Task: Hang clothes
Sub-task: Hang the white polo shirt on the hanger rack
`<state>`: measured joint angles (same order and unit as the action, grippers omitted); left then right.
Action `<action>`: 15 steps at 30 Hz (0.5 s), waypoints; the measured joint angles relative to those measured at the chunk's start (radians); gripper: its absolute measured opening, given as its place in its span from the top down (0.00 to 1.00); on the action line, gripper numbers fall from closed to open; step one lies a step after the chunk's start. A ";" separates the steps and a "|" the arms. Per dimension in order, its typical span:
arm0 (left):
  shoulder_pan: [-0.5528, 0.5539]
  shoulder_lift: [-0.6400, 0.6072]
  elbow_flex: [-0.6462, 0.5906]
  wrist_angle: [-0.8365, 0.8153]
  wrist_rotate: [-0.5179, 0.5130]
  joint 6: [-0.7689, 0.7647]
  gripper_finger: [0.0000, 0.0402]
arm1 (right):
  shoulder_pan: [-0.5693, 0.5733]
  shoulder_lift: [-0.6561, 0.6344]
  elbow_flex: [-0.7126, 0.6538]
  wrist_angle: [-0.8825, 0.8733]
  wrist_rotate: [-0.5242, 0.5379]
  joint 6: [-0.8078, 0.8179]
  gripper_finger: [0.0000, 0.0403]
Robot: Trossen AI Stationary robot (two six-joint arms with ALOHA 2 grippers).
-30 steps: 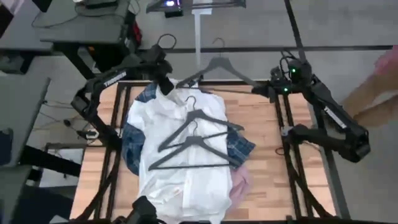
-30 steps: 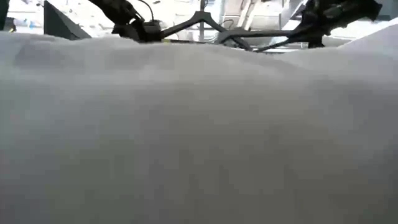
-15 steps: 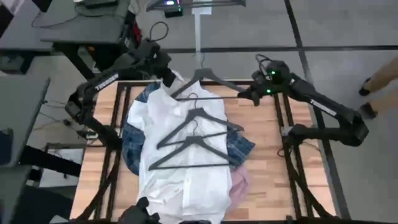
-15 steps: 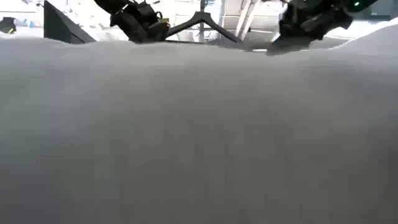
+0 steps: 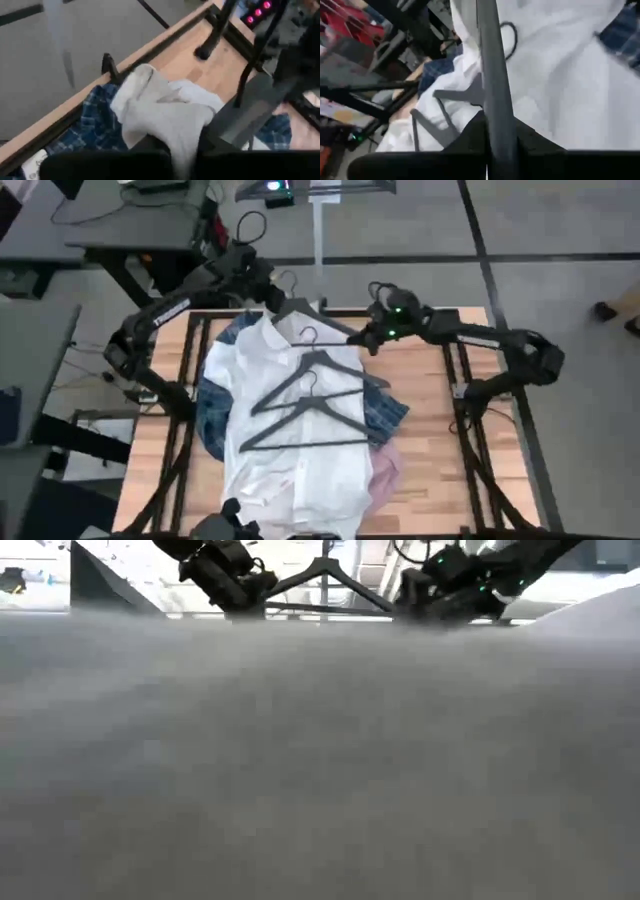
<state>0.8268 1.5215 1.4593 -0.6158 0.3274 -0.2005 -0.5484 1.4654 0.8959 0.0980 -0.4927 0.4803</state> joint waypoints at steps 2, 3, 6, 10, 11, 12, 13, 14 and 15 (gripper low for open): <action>-0.001 0.001 0.000 -0.007 -0.015 -0.003 1.00 | 0.030 0.028 0.000 0.007 0.018 0.009 0.94; -0.002 0.002 0.000 -0.008 -0.014 -0.006 1.00 | 0.045 0.041 0.000 0.017 0.022 0.015 0.94; -0.003 0.001 0.000 0.003 -0.017 -0.007 1.00 | 0.093 0.095 0.000 0.091 0.031 0.057 0.94; -0.006 0.001 0.000 0.000 -0.026 0.001 1.00 | 0.121 0.170 -0.001 0.194 0.028 0.122 0.95; -0.006 0.001 0.000 0.000 -0.025 0.005 1.00 | 0.125 0.182 -0.001 0.213 0.027 0.129 0.95; -0.006 0.001 0.000 0.000 -0.026 0.008 1.00 | 0.126 0.191 -0.001 0.226 0.024 0.133 0.95; -0.006 0.001 0.000 0.000 -0.027 0.013 1.00 | 0.126 0.194 -0.001 0.232 0.017 0.133 0.95; -0.006 0.001 0.000 0.000 -0.027 0.020 1.00 | 0.123 0.194 -0.001 0.230 0.007 0.125 0.95; -0.006 0.001 0.000 -0.001 -0.026 0.025 1.00 | 0.121 0.194 -0.001 0.220 -0.008 0.110 0.95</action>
<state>0.8211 1.5223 1.4593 -0.6166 0.3012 -0.1756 -0.4278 1.6594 0.8948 0.3184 -0.5006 0.5908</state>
